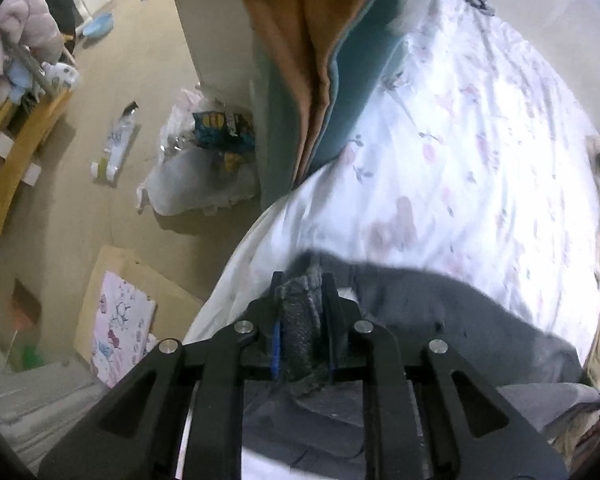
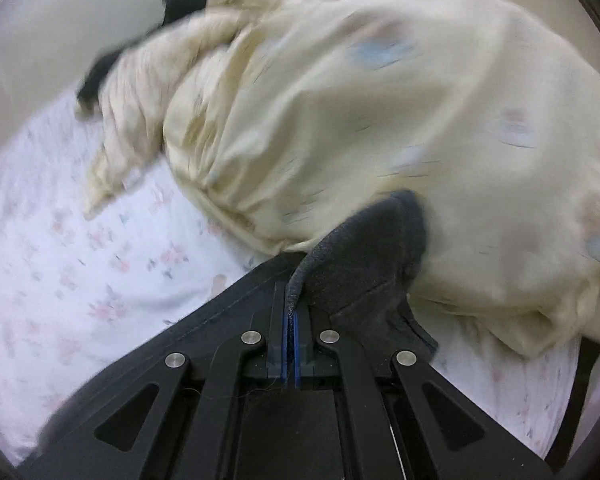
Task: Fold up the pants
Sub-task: 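Lift the waistband with the left gripper while the right gripper lifts the hem, then lower the sweatpants onto the bed and open both grippers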
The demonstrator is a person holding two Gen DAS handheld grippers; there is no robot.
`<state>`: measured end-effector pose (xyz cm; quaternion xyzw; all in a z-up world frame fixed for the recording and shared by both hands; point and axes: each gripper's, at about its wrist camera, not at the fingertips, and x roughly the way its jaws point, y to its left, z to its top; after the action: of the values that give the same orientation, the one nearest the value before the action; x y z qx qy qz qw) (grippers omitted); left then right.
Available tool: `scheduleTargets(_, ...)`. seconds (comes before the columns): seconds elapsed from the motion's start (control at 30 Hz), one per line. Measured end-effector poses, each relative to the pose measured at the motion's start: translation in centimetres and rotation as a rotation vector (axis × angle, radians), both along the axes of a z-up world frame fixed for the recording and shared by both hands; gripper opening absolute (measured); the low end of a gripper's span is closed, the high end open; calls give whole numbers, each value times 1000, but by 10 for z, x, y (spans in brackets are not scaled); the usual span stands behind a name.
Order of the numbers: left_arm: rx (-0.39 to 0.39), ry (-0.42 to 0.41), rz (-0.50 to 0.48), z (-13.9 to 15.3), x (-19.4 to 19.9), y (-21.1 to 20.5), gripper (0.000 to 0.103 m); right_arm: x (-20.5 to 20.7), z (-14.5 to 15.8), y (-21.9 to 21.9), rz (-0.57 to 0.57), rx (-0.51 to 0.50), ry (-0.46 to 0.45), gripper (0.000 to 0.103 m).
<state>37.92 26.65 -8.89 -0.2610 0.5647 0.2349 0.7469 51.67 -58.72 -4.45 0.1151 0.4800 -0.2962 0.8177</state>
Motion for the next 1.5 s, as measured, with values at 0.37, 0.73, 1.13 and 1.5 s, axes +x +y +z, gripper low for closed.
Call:
scheduleTargets(0.37,342,-215,-139,34,-11,-24,63,19,-32,24,163,-24,-17,71)
scheduleTargets(0.73,507,-199,-526,-15,-20,-125,82,-64,0,60,394,16,-142,71)
scheduleTargets(1.13,549,-1,-335,-69,57,-95,69,-134,-48,-111,3,218,-135,71)
scheduleTargets(1.5,391,-173,-398,-39,-20,-138,78,-135,-104,-125,-49,250,-145,49)
